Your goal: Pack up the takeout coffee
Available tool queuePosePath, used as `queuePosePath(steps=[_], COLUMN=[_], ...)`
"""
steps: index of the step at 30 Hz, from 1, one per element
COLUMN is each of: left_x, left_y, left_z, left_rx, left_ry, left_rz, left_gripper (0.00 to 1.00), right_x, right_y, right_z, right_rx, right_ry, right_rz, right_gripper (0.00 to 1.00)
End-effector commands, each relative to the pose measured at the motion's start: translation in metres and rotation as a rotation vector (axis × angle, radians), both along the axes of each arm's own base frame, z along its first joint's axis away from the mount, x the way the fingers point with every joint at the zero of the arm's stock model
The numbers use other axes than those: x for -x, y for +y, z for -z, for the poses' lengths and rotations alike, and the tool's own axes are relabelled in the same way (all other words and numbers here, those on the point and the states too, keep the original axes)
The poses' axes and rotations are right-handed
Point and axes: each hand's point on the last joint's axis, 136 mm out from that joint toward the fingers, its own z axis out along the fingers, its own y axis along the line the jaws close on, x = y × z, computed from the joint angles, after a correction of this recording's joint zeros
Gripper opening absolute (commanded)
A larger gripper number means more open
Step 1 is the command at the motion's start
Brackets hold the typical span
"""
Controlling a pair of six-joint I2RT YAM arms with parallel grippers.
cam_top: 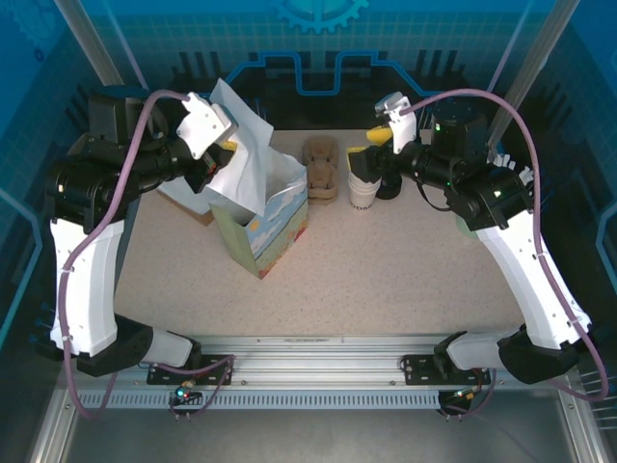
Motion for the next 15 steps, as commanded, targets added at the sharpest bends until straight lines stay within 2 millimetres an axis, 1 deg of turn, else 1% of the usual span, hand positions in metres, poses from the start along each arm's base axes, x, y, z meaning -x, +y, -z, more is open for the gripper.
queuePosePath(steps=[1,8,12,15], left_x=[0.001,-0.001,-0.016,-0.014], left_y=[0.004,-0.001,0.005,0.002], left_z=[0.004,0.026,0.04,0.049], left_rx=[-0.096,-0.168,-0.243,-0.281], left_ry=[-0.037,-0.012,-0.003,-0.002], left_rz=[0.043,0.121,0.098,0.155], left_gripper=[0.0,0.0,0.0,0.0], right_x=[-0.006,-0.006,-0.007,-0.008], right_y=[0.001,0.001,0.002,0.002], right_z=[0.0,0.008,0.012,0.015], right_rx=[-0.022,-0.017,-0.015,-0.014], right_ry=[0.006,0.021,0.031,0.041], right_rz=[0.001,0.006,0.002,0.006], right_gripper=[0.63,0.62,0.62,0.62])
